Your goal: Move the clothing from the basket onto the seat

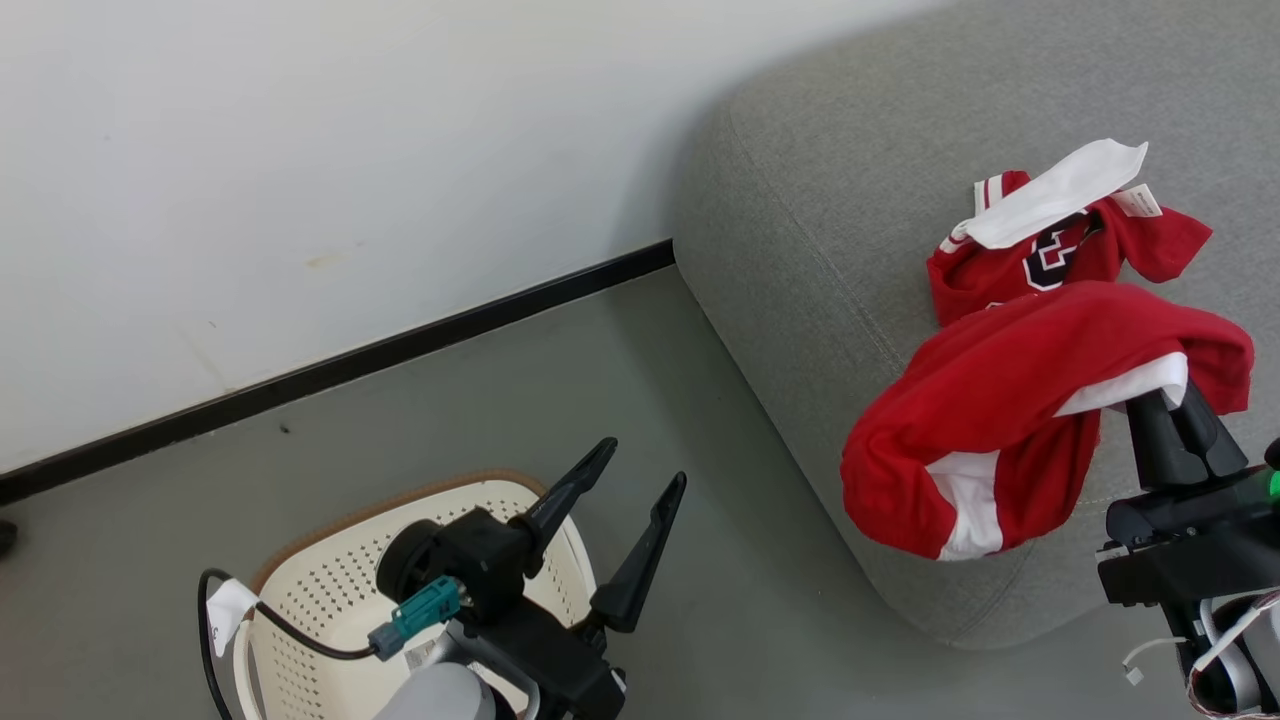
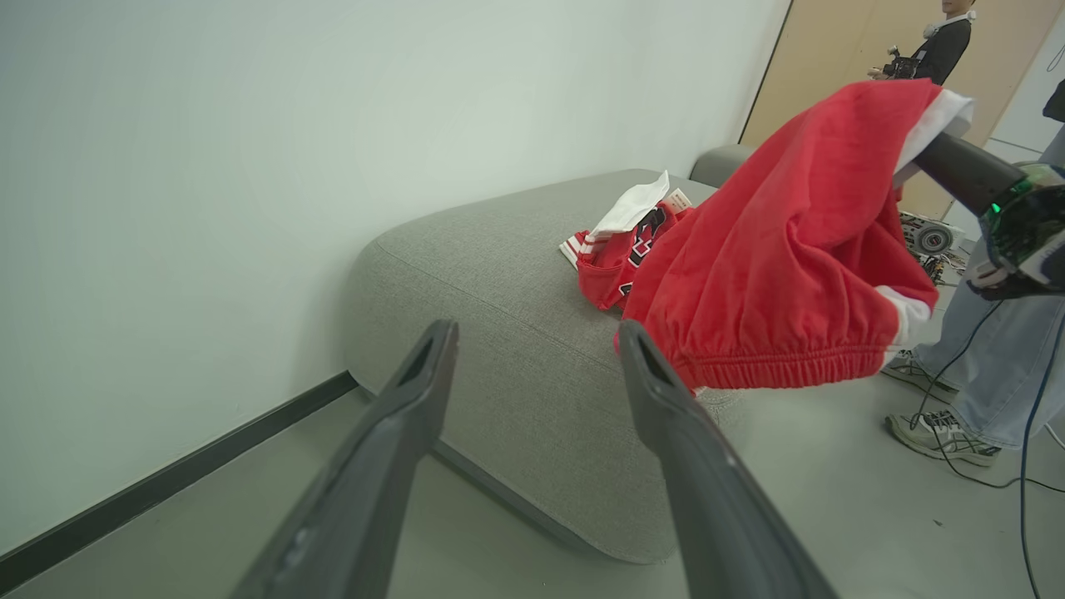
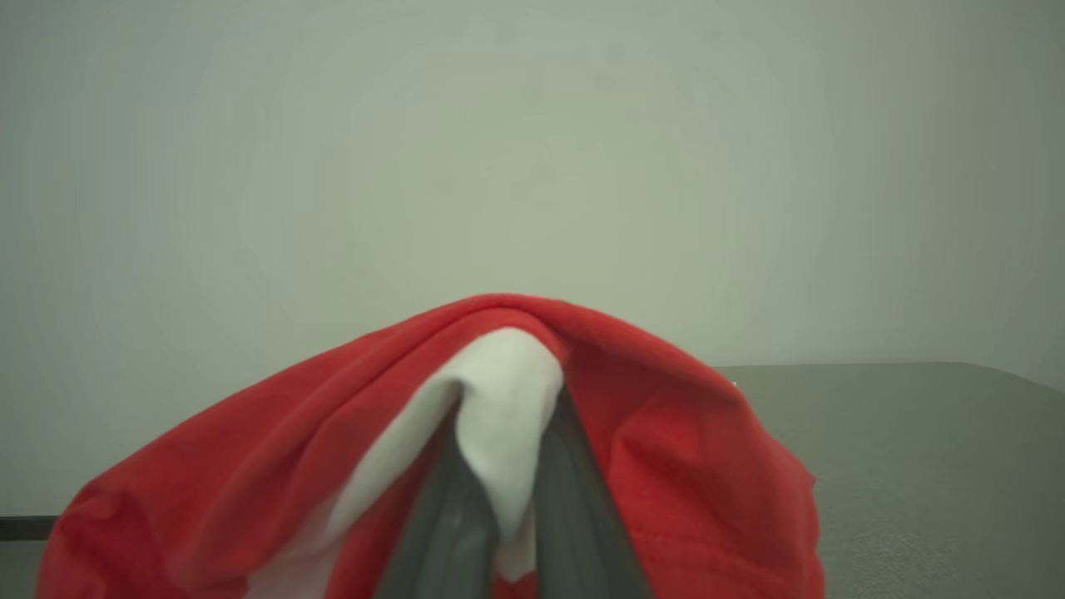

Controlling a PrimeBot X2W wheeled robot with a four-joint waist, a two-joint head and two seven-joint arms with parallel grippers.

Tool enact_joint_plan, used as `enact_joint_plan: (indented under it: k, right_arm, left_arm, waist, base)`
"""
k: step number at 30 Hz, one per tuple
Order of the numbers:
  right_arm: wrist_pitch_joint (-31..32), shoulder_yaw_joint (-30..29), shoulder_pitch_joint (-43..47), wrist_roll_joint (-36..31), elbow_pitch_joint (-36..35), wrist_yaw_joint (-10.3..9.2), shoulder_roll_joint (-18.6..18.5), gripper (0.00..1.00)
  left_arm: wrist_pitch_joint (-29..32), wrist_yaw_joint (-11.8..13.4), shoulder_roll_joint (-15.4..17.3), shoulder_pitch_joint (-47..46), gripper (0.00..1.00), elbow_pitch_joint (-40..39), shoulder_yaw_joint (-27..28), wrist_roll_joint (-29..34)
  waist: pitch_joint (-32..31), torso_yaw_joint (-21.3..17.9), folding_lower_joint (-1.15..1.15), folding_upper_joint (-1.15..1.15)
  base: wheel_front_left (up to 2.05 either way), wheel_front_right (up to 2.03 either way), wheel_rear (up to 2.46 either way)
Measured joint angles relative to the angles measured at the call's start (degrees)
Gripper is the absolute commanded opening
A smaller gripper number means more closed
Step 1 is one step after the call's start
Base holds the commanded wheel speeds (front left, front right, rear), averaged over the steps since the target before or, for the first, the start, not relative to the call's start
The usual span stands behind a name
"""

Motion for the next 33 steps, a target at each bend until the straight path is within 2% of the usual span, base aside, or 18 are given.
enact_joint_plan:
  k: [14, 33]
  right_arm:
    - [0.0, -5.5, 4.3, -2.0, -2.7, -0.56, 1.0, 0.00]
    - [0.0, -8.3, 5.0, -3.1, -3.7, -0.46, 2.7, 0.00]
  left_arm:
    - [0.0, -1.0, 0.1, -0.1, 1.00, -0.2, -1.1, 0.1]
    - [-0.4, -1.0, 0.2, -0.2, 1.00, 0.2, -1.6, 0.1]
  waist:
    - [1.3, -2.2, 0.00, 0.00]
    - [0.9, -5.5, 0.00, 0.00]
  base:
    - [0.00, 0.00, 0.00]
    - [0.00, 0.00, 0.00]
